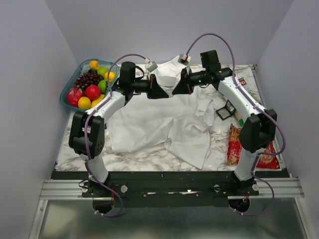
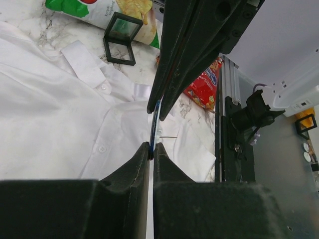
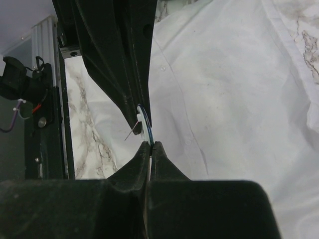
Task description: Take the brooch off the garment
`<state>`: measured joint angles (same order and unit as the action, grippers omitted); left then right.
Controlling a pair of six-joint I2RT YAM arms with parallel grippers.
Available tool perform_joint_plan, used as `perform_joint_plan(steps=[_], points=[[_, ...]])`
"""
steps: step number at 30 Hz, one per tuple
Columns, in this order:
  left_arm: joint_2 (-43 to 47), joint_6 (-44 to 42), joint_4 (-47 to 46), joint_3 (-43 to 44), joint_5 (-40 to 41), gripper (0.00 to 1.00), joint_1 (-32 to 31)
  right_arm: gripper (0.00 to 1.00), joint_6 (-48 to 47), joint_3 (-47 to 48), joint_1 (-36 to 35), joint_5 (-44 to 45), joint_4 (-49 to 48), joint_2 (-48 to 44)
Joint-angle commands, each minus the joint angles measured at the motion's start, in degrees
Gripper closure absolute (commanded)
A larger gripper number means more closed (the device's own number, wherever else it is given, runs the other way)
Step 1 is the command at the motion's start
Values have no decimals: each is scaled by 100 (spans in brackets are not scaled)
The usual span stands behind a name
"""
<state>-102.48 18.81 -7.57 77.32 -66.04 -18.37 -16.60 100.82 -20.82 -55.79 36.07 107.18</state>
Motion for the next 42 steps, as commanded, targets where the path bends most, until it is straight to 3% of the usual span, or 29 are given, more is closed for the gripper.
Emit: perform_joint_plan(steps=[1,4,5,8,12,16,19,42], points=[[8,193,-543,64,-119,100,-79,96,69,-115,-80,-46,40,216],[17,168,-509,90,-155,100,-70,88,69,-97,-80,-29,49,216],[17,45,-386,125,-120,100,-61,78,61,-80,-80,15,57,207],[26,-1192,1035,459,143,100,-61,60,-141,122,-80,130,171,163],[0,-2310,2536,740,425,100,-53,49,-388,369,-80,-63,313,172],[-342,-3171,3995,1311,390,100,-53,46,-370,413,-80,-265,321,207],[-379,-3541,4491,1497,408,100,-53,45,-501,474,-80,-484,417,242],[-194,-3552,4854,1462,118,100,18,42,-1055,518,-695,323,602,392]])
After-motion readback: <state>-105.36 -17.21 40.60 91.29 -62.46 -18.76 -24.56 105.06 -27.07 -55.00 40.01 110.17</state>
